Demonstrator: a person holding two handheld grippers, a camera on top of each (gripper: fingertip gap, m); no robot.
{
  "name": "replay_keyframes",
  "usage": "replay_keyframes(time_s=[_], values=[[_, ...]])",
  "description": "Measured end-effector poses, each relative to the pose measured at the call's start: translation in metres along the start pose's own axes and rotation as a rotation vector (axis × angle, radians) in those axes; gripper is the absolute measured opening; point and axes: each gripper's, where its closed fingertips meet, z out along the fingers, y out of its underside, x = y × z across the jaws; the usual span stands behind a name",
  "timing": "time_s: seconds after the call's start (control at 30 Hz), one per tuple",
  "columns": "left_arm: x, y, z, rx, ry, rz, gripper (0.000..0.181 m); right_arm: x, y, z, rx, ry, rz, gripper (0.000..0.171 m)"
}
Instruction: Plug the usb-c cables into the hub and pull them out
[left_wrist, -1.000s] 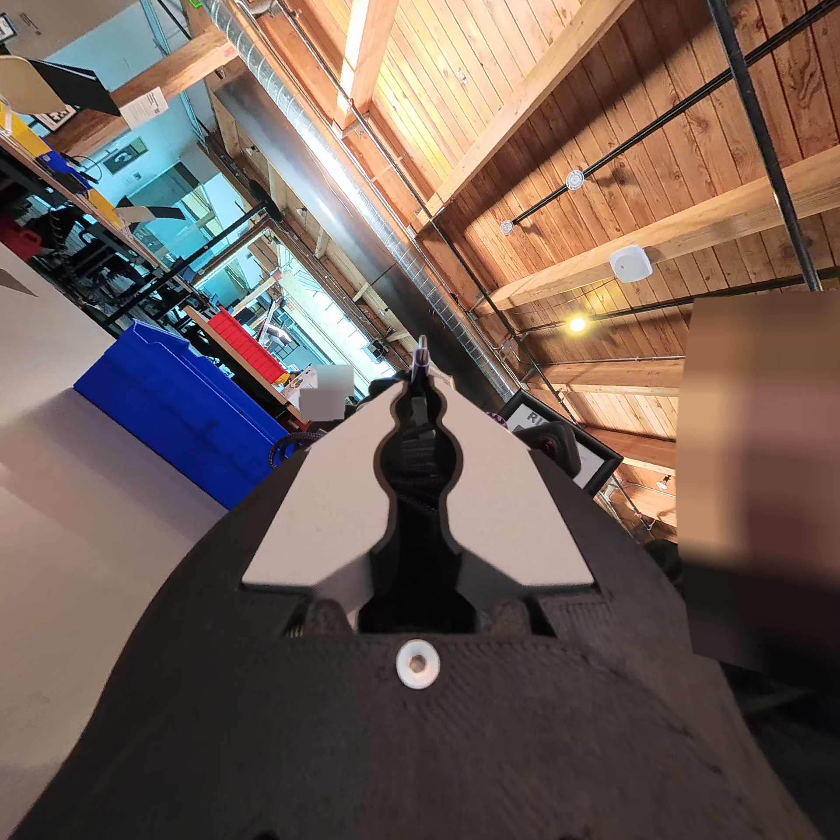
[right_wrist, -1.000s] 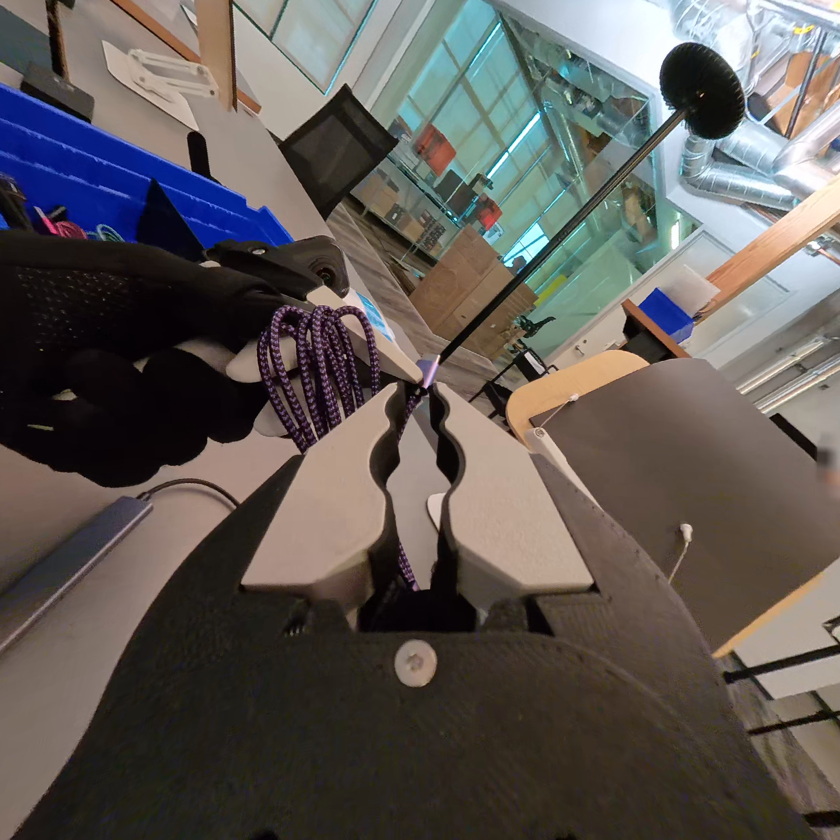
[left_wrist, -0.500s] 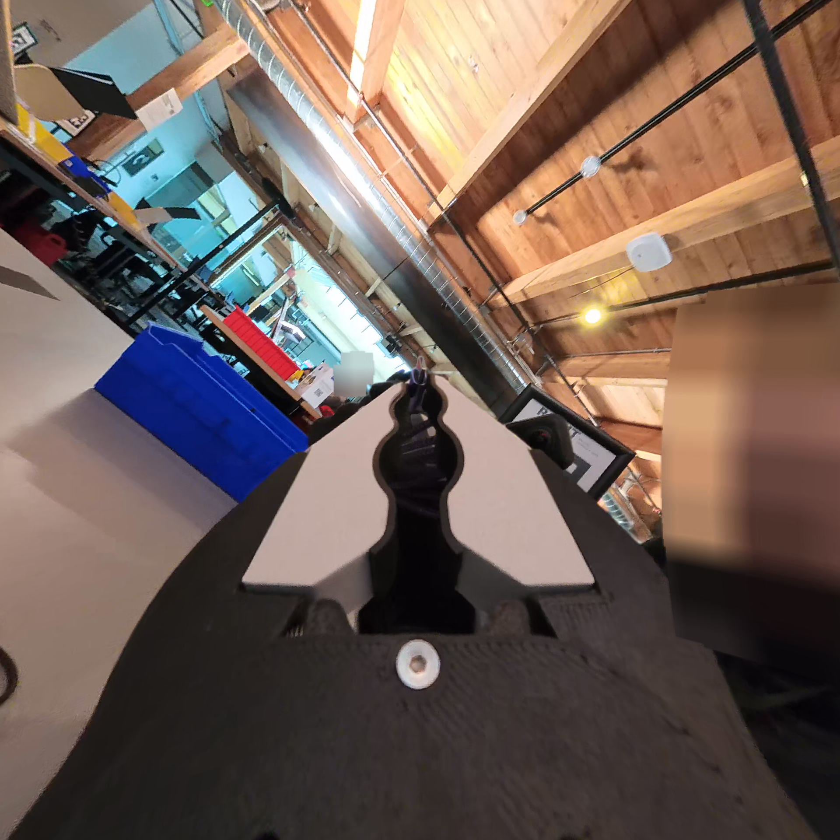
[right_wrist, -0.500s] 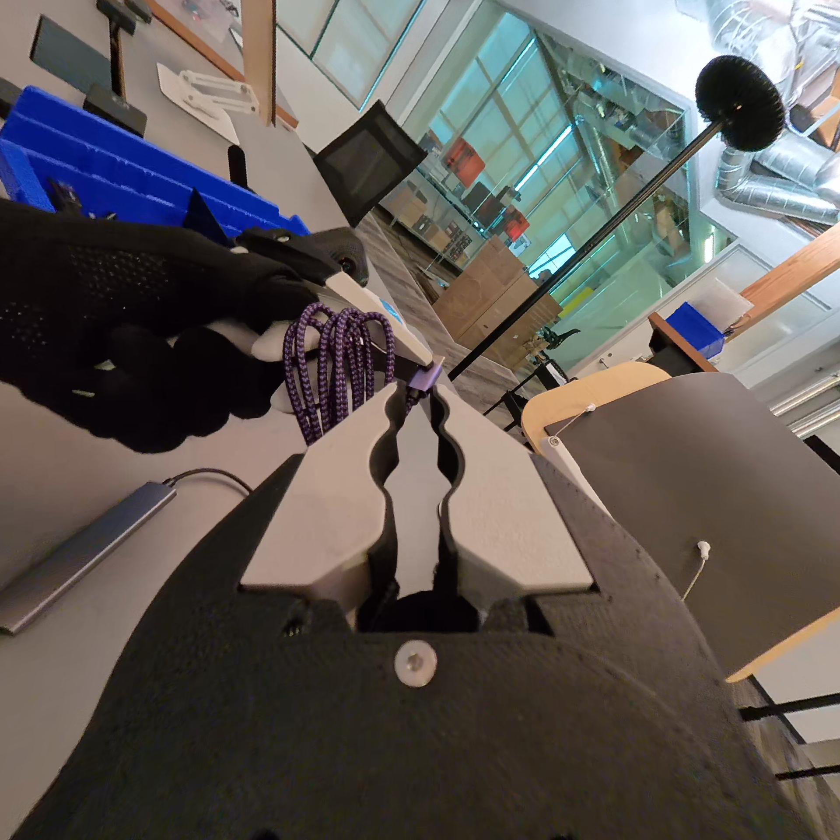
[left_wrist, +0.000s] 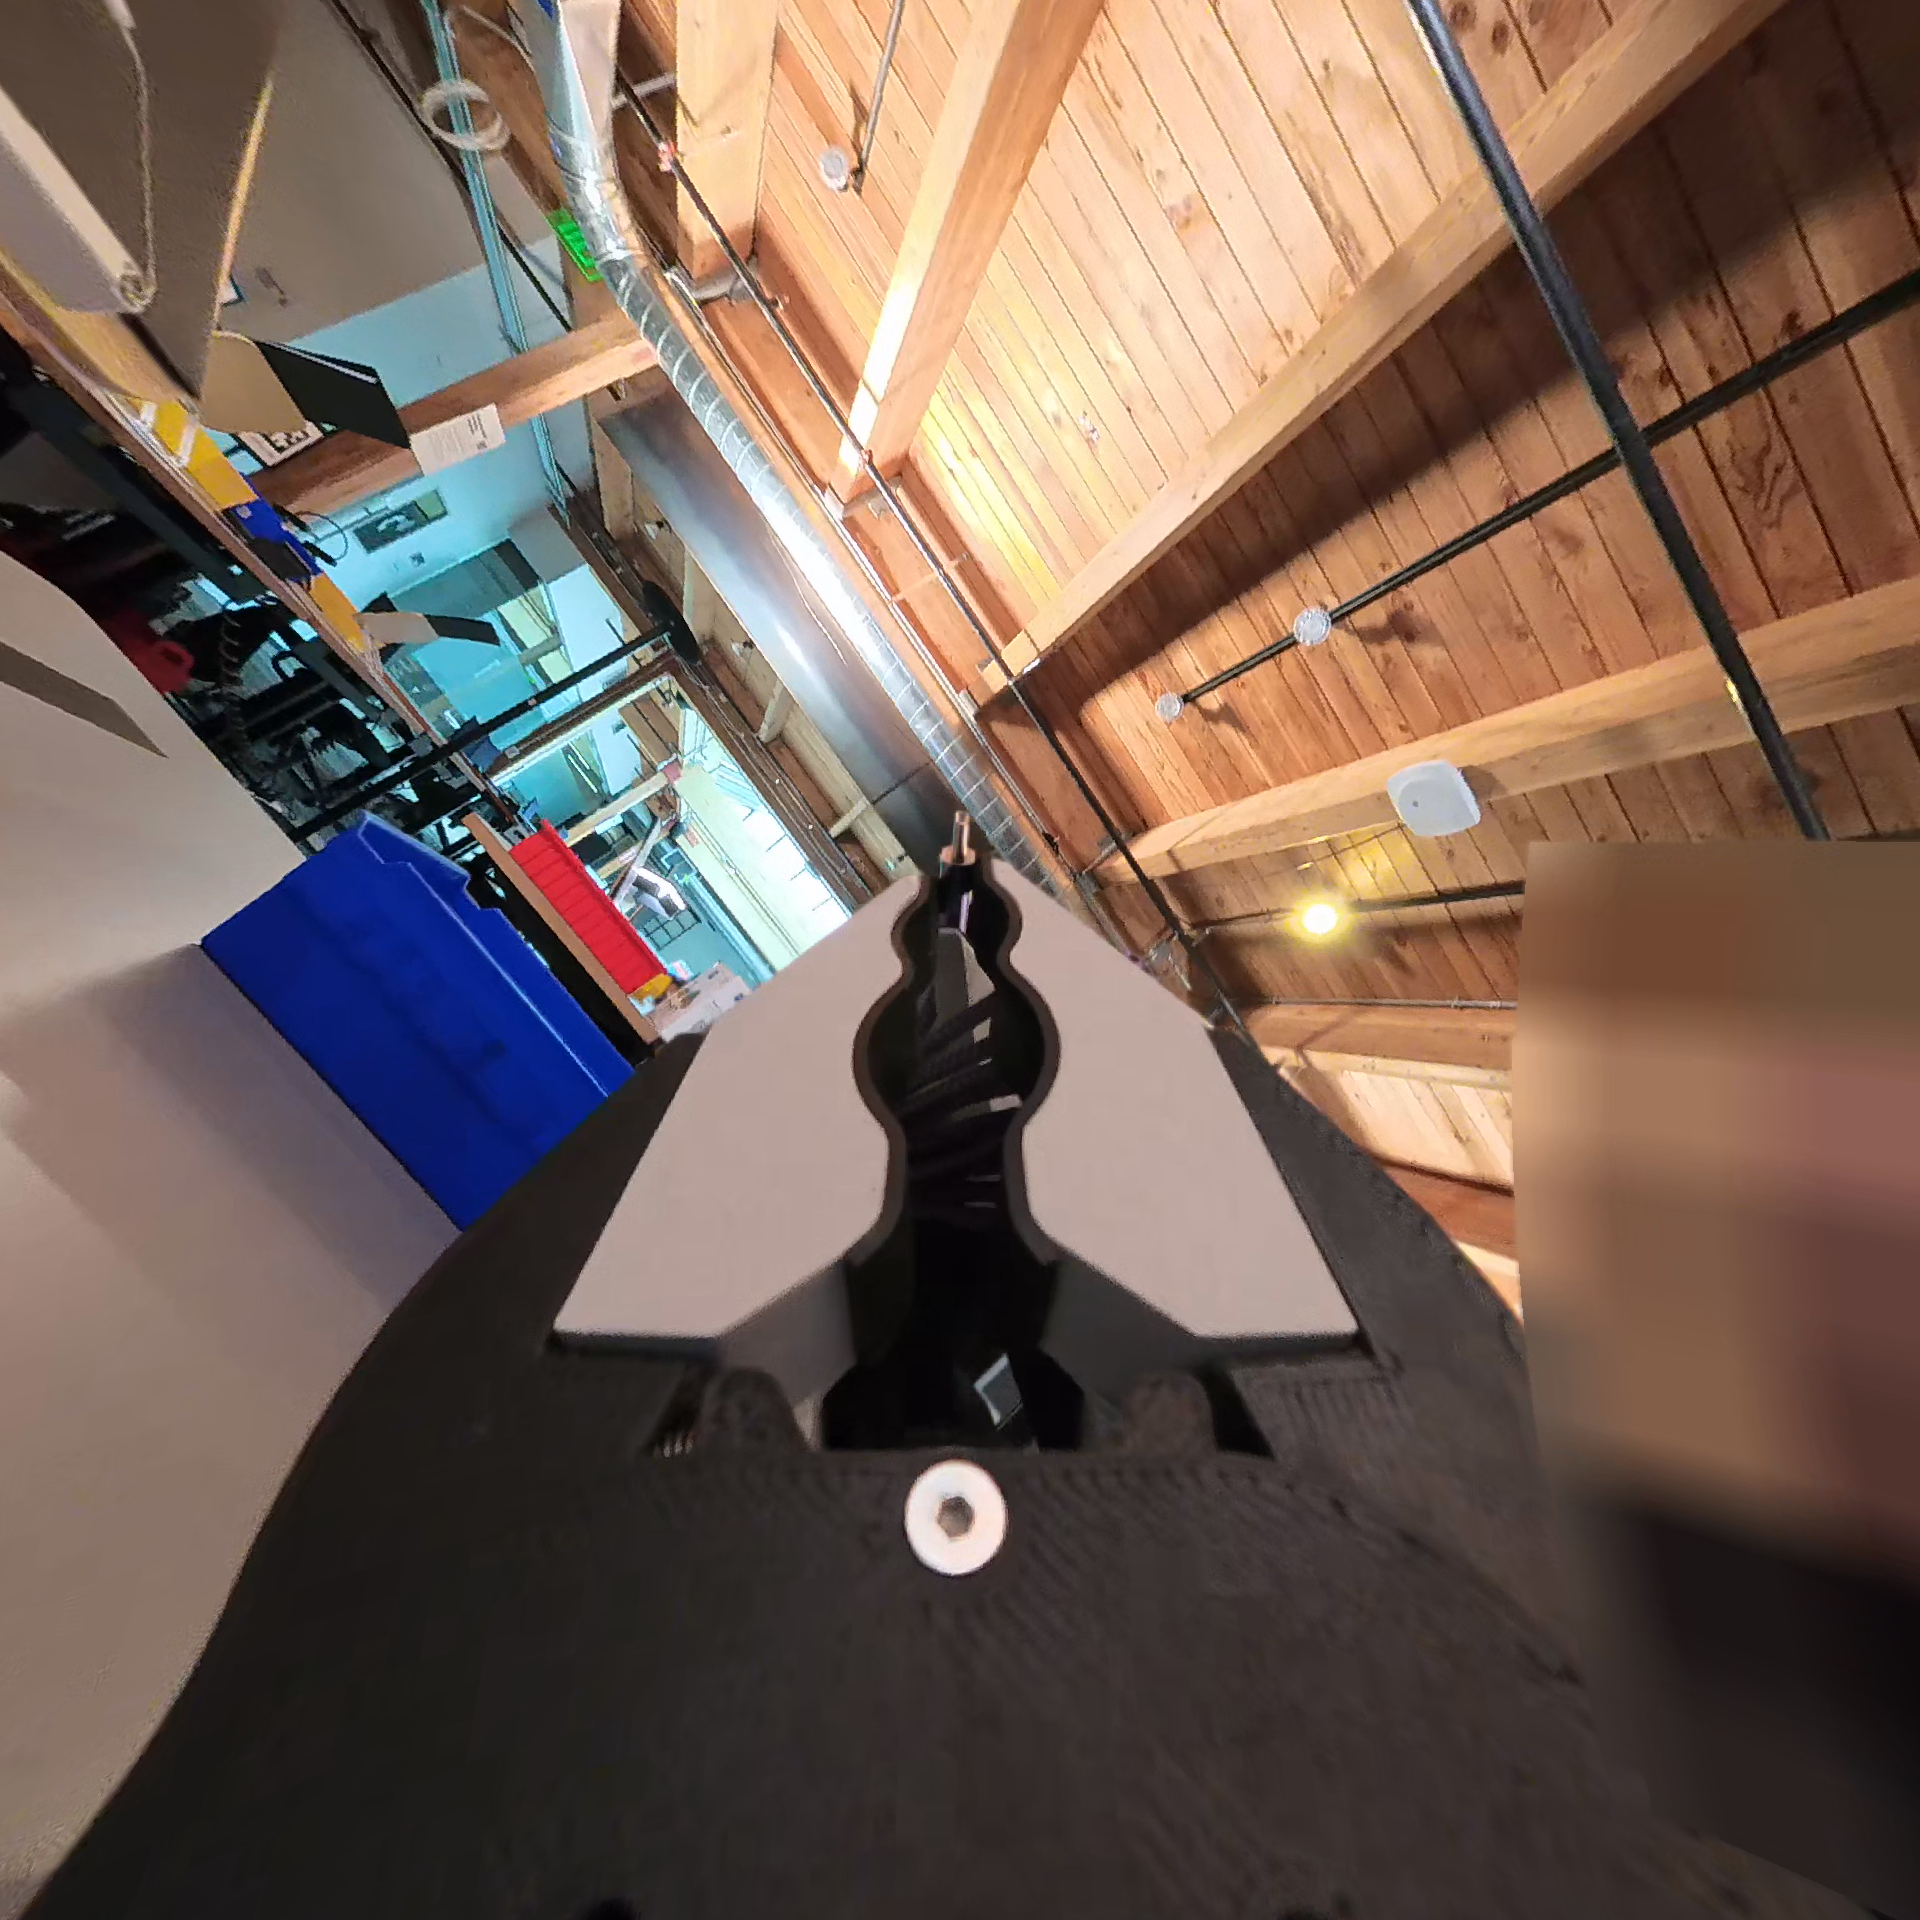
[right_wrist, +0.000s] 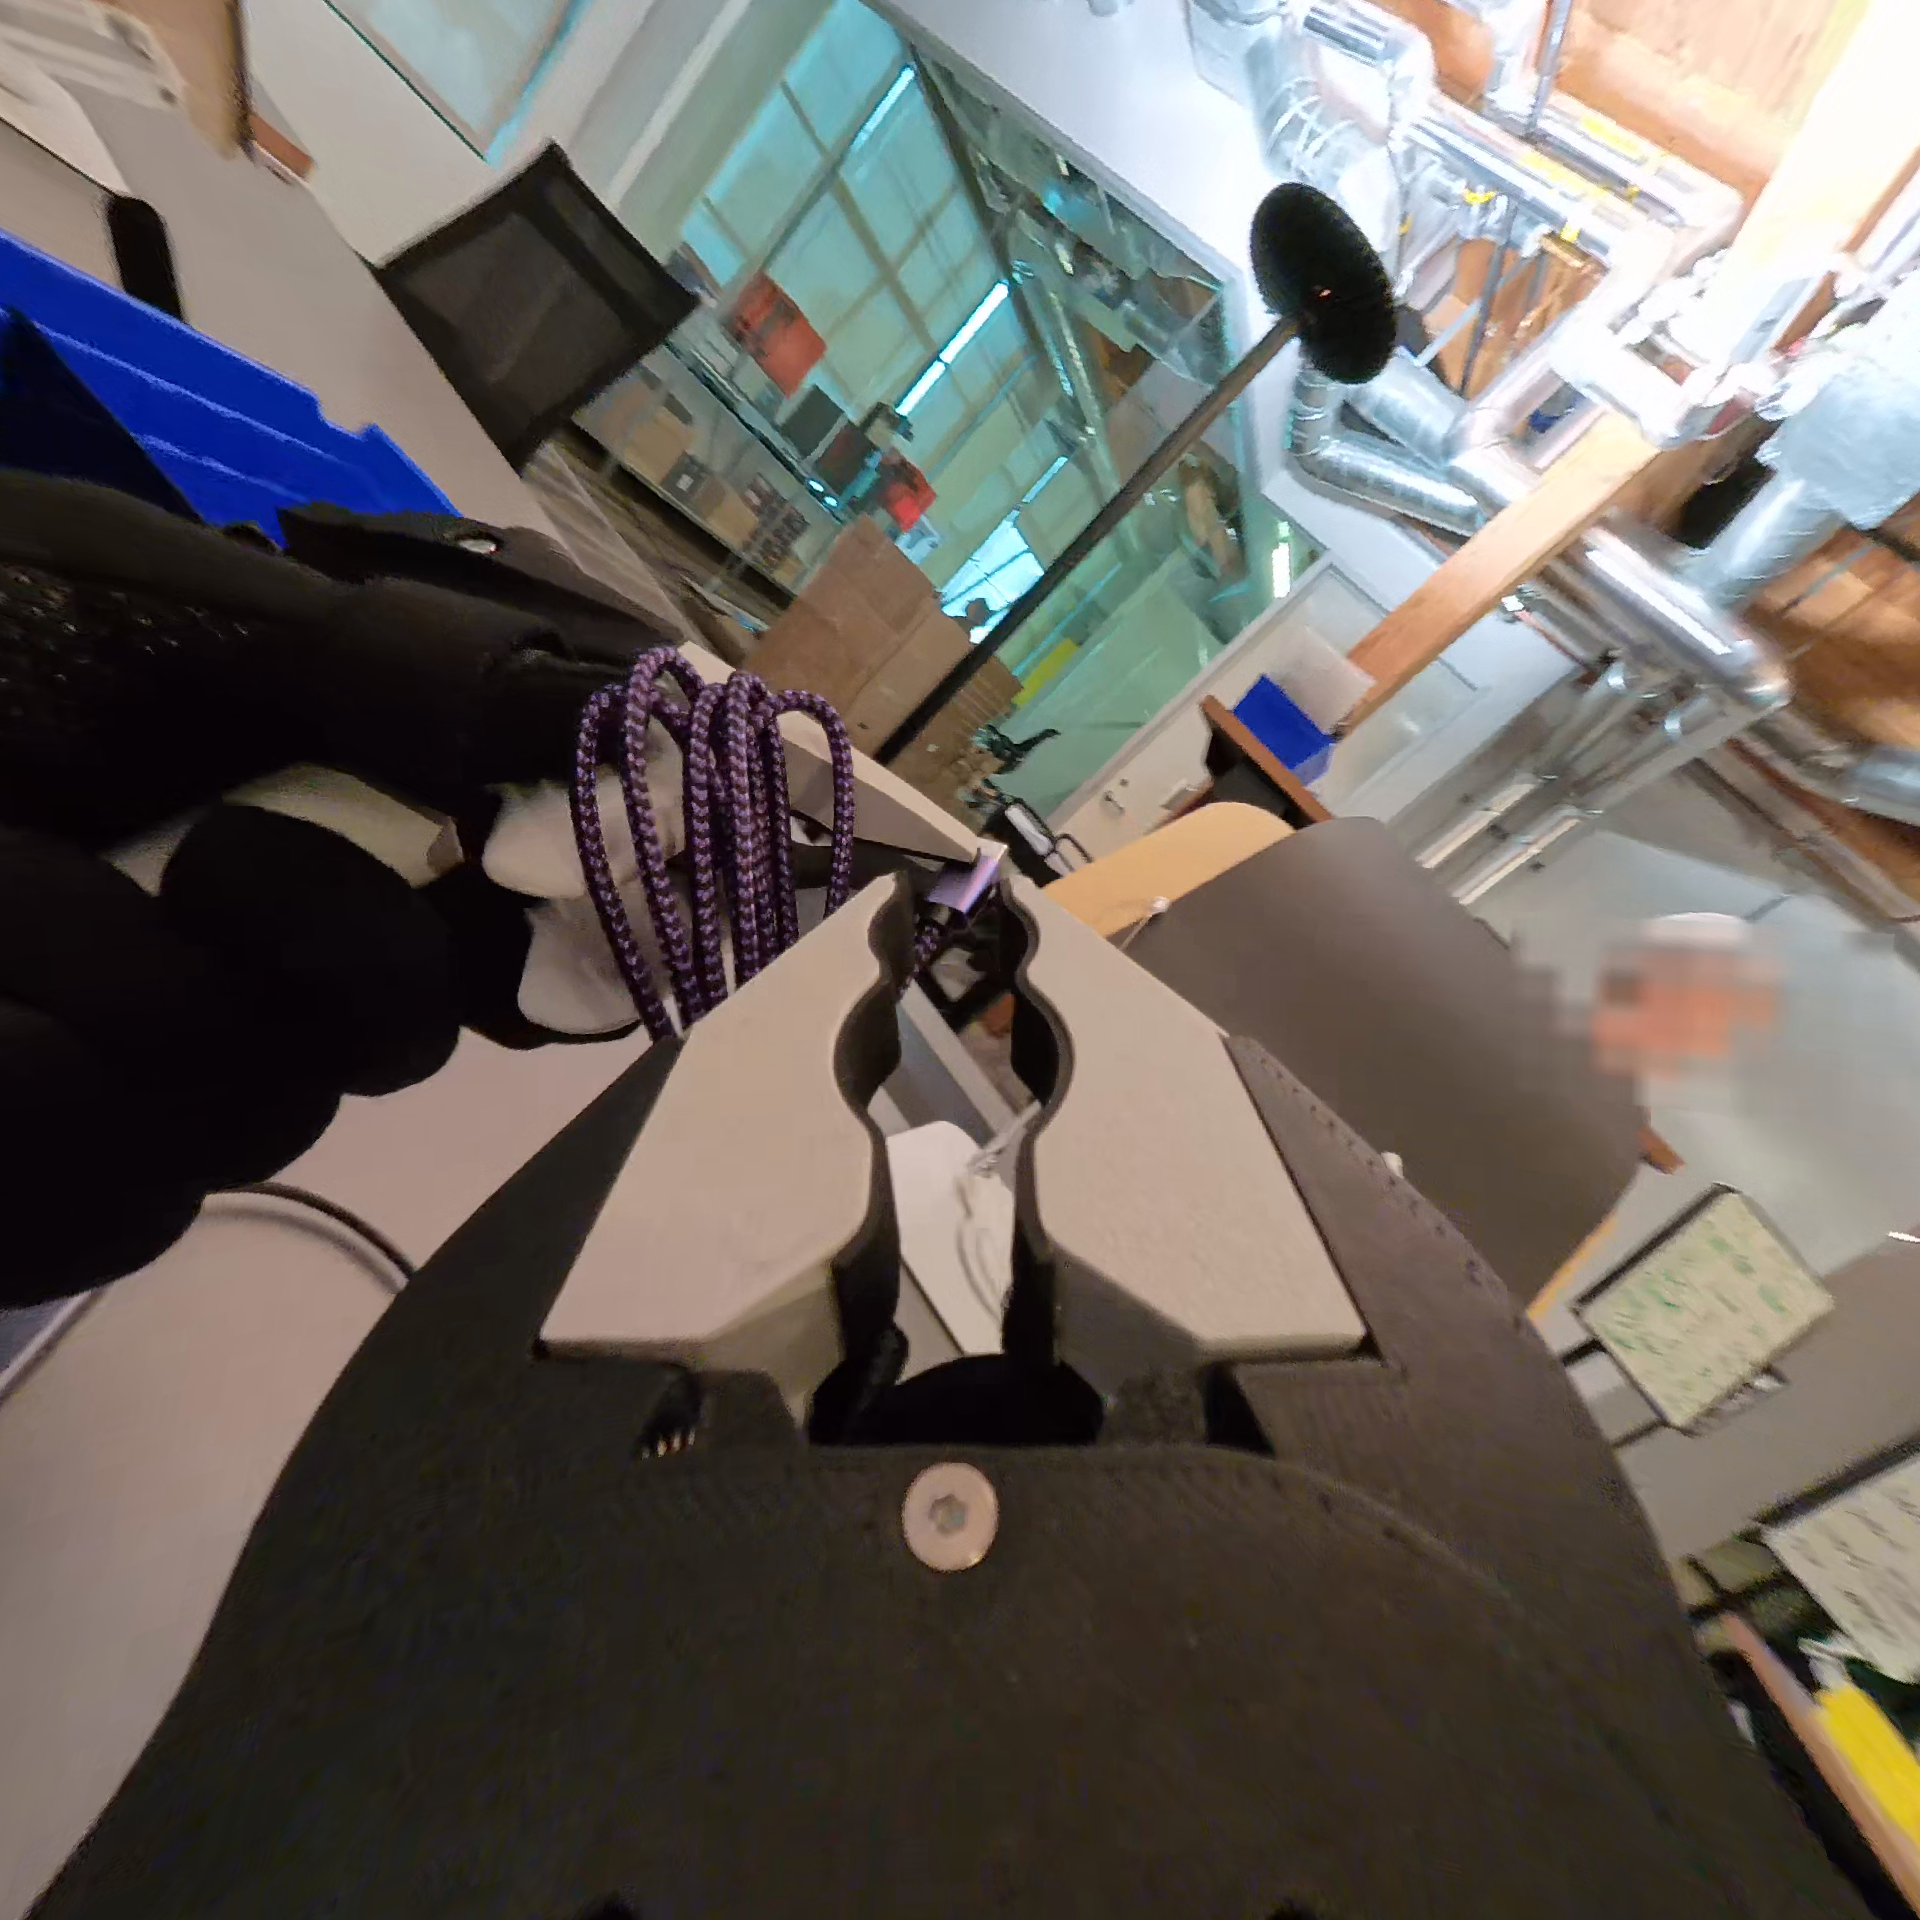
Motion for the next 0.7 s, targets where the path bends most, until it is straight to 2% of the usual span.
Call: replay_keyframes(time_s=[0.23,0.4,0.6,0.7], values=[[0.003,-0.005,-0.004,0.050,0.035,-0.057,0.004,-0.002,-0.004,0.004,0.020,0.110,-0.040,0.010],[0.002,-0.004,-0.004,0.042,0.055,-0.063,0.004,-0.003,-0.002,0.002,0.017,0.050,0.048,0.008],[-0.003,-0.003,-0.004,-0.015,-0.027,0.045,0.006,0.001,0.009,0.001,0.011,-0.042,0.219,0.007],[-0.007,-0.002,-0.007,-0.046,-0.108,0.172,0.006,0.006,0.013,-0.004,0.029,-0.117,0.339,0.007]])
